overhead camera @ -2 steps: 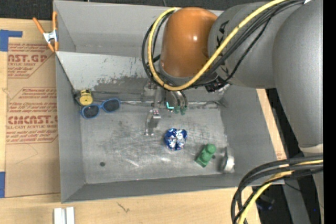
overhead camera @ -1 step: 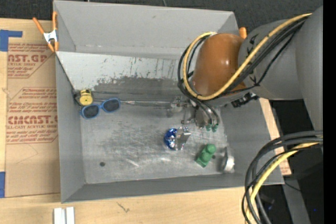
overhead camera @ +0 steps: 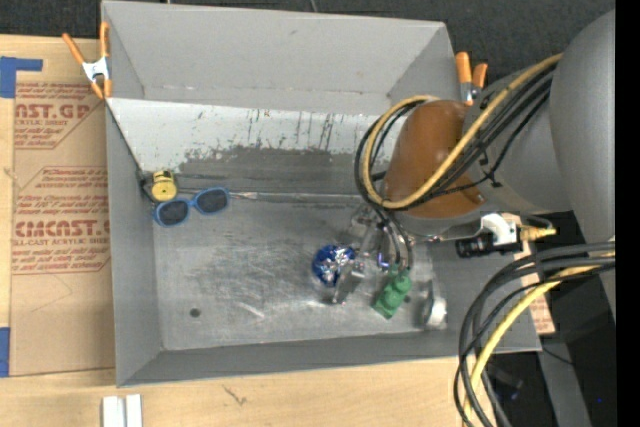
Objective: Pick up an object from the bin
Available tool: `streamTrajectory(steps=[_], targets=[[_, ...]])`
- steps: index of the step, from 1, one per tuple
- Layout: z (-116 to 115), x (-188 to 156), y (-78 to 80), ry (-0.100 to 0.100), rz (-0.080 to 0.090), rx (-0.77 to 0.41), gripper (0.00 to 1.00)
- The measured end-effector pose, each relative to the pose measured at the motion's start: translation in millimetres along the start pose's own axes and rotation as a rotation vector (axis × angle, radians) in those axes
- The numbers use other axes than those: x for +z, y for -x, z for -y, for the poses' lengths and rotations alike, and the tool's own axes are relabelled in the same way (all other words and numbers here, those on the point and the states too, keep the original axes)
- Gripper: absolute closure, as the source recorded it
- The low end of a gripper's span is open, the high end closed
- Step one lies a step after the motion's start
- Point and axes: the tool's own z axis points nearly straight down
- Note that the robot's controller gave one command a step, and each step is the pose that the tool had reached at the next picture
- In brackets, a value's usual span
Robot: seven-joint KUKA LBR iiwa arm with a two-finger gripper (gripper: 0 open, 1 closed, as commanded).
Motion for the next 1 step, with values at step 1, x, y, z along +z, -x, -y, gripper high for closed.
streamTrajectory(steps=[1], targets=[[-1.3, -1.7, 1.2, 0.002, 0.004, -0.002, 1.00]])
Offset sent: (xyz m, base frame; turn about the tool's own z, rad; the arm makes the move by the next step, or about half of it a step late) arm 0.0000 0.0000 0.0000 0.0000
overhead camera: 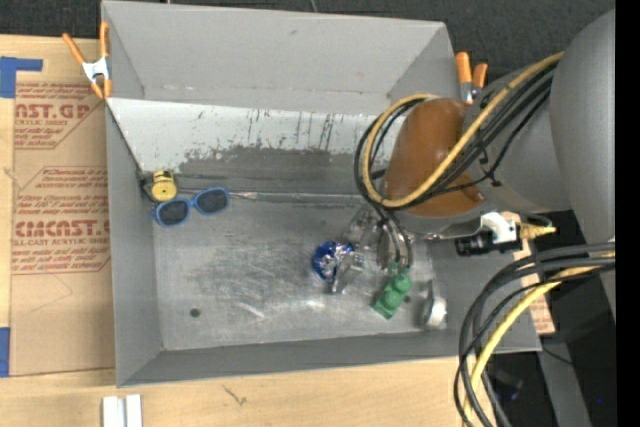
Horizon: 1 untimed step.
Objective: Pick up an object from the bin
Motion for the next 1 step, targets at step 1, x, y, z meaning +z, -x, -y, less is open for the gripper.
streamTrajectory(steps=[1], targets=[[7.3, -126.1, 16.6, 0.000, 0.004, 0.003, 1.00]])
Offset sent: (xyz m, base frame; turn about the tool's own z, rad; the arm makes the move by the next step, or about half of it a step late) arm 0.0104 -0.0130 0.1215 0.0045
